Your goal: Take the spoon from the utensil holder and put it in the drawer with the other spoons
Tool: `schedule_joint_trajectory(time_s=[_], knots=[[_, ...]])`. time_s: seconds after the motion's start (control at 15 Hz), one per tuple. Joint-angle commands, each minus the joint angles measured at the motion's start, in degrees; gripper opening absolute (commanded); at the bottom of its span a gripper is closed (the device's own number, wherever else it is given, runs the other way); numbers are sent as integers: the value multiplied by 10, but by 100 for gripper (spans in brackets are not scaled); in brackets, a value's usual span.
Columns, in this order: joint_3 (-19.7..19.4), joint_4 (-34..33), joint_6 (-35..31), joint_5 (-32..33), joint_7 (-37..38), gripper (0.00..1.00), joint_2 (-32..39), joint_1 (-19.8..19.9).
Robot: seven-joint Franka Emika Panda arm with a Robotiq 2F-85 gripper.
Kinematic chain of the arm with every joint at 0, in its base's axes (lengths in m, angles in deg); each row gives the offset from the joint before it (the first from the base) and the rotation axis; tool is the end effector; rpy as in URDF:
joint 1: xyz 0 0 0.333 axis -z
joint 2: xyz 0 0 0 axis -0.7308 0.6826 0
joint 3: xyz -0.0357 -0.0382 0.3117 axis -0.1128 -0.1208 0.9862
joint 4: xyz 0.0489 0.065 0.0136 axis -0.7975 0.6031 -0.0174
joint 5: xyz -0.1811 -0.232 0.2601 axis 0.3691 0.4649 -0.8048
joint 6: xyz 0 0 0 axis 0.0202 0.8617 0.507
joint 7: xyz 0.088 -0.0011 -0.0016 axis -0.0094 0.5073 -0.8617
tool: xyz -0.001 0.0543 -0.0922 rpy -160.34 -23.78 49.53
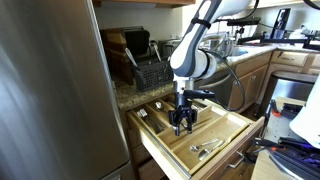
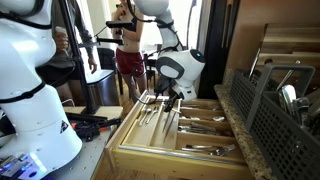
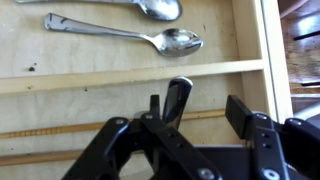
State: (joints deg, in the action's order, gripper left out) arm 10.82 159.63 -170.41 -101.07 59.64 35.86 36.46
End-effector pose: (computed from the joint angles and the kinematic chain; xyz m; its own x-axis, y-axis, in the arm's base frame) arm 0.4396 0.2263 0.1359 0.9169 -0.2003 -0.3452 -0.3131 -0.8974 -0.3109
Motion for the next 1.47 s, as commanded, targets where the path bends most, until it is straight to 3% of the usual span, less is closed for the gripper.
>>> schedule_joint_trajectory(time_s=[0.0, 0.53, 0.6, 0.67, 0.73, 0.93, 1.13, 1.4], knots=[[-8, 18, -19, 3, 30, 46, -12, -16], [-9, 22, -18, 4, 35, 48, -14, -16], [-10, 22, -18, 4, 36, 43, -15, -16], [-9, 23, -18, 4, 35, 26, -15, -16], [-10, 24, -18, 4, 35, 25, -16, -16], [-10, 25, -18, 5, 36, 7, -17, -15], [-11, 25, -18, 6, 37, 1, -17, -16], [-12, 25, -17, 6, 43, 5, -16, -16]])
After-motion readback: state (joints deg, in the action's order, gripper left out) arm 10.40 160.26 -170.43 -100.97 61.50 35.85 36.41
